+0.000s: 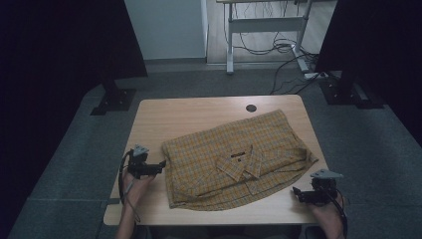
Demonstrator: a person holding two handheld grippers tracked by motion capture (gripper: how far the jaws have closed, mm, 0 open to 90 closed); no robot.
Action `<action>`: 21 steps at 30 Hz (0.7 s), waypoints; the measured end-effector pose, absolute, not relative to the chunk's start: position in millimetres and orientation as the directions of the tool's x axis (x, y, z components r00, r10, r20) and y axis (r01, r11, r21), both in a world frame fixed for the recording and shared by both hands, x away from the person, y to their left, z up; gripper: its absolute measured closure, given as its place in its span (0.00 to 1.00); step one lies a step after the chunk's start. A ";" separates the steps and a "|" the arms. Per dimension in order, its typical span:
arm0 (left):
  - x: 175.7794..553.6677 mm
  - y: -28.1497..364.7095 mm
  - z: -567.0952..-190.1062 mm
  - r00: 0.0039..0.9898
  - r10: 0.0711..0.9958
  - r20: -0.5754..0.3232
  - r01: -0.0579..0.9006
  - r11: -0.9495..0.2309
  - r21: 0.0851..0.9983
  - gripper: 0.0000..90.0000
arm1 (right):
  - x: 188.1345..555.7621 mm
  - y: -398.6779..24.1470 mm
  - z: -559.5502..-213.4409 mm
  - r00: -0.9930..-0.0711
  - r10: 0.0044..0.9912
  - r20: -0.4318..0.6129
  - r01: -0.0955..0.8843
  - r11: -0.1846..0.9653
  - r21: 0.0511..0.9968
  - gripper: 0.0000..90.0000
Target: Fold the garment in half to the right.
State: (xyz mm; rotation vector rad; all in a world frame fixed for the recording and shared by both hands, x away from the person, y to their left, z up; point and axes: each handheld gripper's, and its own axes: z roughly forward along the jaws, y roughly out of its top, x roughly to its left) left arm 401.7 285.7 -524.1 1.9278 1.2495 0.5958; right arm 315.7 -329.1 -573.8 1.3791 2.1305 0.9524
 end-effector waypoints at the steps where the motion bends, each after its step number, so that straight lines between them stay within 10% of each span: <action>1: 405.0 285.1 -523.6 0.415 0.910 -0.022 0.559 -0.236 0.795 0.09 | 315.7 -329.1 -573.8 -0.415 0.910 0.013 0.616 0.270 0.740 0.00; 21: 469.0 278.2 -529.5 0.386 0.923 0.004 0.542 -0.230 0.808 0.10 | 315.6 -329.0 -573.8 -0.414 0.910 0.013 0.617 0.270 0.740 0.00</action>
